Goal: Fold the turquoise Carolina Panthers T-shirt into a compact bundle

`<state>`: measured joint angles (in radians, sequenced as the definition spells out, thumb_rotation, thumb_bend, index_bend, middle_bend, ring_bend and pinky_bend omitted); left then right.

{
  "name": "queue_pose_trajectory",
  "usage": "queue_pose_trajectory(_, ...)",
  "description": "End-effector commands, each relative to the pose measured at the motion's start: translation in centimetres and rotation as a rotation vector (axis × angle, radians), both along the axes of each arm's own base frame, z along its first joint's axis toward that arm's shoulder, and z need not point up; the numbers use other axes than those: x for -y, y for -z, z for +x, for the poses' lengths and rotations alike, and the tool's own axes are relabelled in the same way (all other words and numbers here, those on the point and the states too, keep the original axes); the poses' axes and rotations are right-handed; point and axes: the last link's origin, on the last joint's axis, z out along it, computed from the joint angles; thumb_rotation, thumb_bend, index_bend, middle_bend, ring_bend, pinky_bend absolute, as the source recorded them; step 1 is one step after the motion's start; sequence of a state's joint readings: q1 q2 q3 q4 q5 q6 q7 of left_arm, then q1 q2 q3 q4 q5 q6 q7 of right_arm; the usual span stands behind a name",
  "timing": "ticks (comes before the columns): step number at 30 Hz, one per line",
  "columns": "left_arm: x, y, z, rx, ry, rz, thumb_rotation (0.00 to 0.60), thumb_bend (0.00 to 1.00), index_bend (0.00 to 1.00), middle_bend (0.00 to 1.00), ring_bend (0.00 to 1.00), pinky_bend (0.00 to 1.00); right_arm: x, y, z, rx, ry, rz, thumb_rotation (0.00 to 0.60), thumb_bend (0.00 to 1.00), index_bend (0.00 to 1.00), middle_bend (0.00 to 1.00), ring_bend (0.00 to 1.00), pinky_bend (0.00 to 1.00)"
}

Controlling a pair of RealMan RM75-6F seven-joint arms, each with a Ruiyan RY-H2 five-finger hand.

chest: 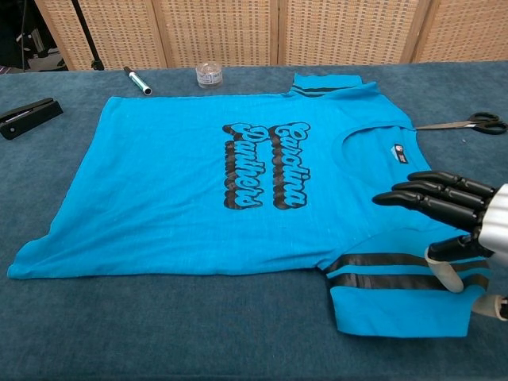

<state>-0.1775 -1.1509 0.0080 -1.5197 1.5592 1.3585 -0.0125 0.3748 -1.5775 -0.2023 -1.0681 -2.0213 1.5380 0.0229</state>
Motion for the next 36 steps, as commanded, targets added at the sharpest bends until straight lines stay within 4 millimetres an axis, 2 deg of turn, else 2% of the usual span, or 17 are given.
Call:
queue_pose_trajectory(1, -0.1, 1.5, -0.2, 0.061, 0.053, -0.124, 0.6, 0.0, 0.14, 0.0, 0.0, 0.0, 0.1, -0.1, 0.0, 0.002, 0.005, -0.002, 0.6, 0.41, 0.67, 0.06, 0.0, 0.0)
queue_pose_trajectory(6, -0.6, 3.4, -0.8, 0.175, 0.121, -0.25, 0.6, 0.0, 0.25, 0.0, 0.0, 0.0, 0.4, -0.2, -0.2, 0.0, 0.016, 0.0, 0.6, 0.41, 0.67, 0.06, 0.0, 0.0)
queue_pose_trajectory(10, -0.9, 5.1, -1.5, 0.197, 0.141, -0.304, 0.6, 0.01, 0.32, 0.0, 0.0, 0.0, 0.6, -0.3, -0.2, 0.001, 0.025, 0.001, 0.6, 0.41, 0.67, 0.06, 0.0, 0.0)
queue_pose_trajectory(20, -1.6, 8.1, -1.4, 0.255, 0.174, -0.343, 0.6, 0.01, 0.39, 0.0, 0.0, 0.0, 0.7, -0.1, -0.3, 0.002, 0.046, 0.01, 0.6, 0.44, 0.67, 0.06, 0.0, 0.0)
queue_pose_trajectory(36, -2.7, 8.8, -1.9, 0.253, 0.227, -0.379, 0.6, 0.05, 0.4, 0.0, 0.0, 0.0, 1.0, 0.0, -0.5, 0.011, 0.067, 0.029, 0.6, 0.44, 0.67, 0.06, 0.0, 0.0)
